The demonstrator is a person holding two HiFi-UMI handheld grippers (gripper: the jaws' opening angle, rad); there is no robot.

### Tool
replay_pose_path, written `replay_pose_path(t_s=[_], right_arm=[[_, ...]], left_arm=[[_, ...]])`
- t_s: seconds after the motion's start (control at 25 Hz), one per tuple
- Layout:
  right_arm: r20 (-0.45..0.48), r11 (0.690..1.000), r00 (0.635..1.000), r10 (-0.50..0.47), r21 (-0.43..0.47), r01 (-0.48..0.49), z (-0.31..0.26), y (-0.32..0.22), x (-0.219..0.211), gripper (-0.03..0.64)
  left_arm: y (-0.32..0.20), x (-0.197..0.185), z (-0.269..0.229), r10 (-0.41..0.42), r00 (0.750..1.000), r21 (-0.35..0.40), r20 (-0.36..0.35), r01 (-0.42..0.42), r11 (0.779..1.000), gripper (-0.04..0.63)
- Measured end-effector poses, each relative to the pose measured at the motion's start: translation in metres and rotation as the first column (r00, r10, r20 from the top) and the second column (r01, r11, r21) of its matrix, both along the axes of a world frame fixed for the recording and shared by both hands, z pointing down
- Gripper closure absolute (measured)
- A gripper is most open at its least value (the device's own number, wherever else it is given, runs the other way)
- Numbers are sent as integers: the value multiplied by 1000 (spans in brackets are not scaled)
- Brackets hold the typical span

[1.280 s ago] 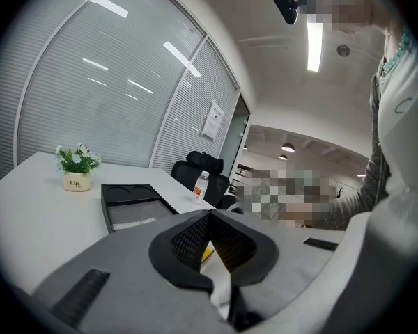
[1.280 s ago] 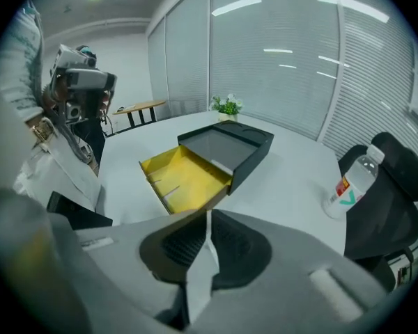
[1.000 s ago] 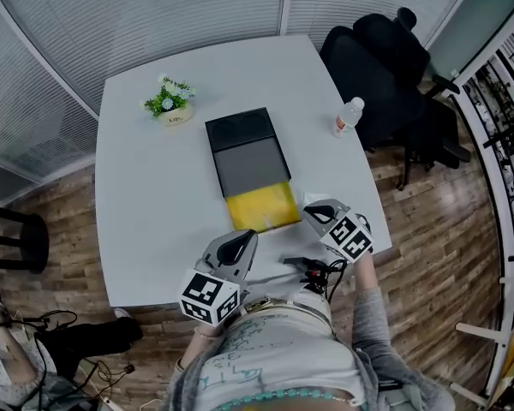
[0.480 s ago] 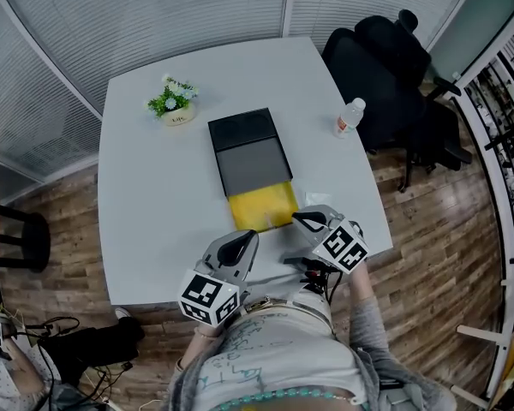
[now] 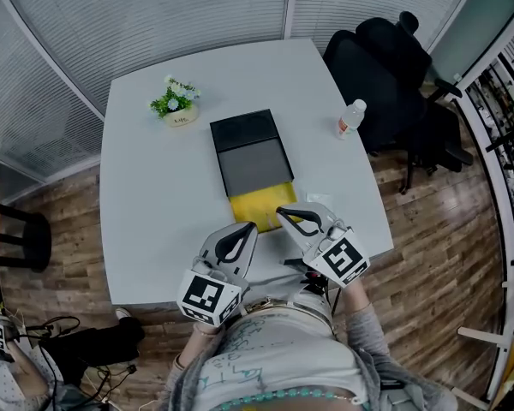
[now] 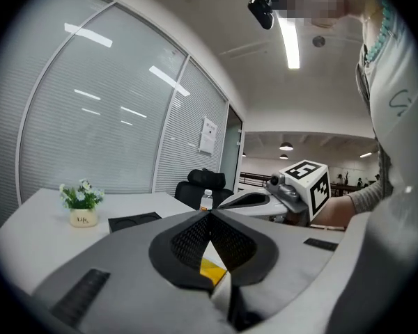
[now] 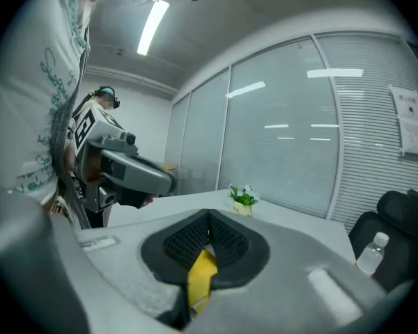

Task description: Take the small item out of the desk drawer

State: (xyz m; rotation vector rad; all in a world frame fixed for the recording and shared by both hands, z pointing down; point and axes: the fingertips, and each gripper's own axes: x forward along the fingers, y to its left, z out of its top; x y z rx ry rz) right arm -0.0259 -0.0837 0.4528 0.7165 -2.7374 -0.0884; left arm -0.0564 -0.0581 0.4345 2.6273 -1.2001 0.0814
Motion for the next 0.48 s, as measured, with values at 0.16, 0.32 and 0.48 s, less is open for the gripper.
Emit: replay_pose_path(t_s=[0.16, 0.32, 0.48], right_arm=[[43, 998, 999, -24, 53, 22, -26, 5, -11, 614], [106, 993, 994, -27, 113, 15, -51, 9, -19, 614], [139, 986, 990, -17, 164, -6, -69, 14, -26, 614]], left_arm=[[-7, -3, -23, -23, 1000, 79, -8, 24, 997, 598], [-12, -8, -47, -48, 998, 156, -29, 52, 986, 598], [-15, -15, -59, -75, 997, 191, -36, 80, 978, 598]])
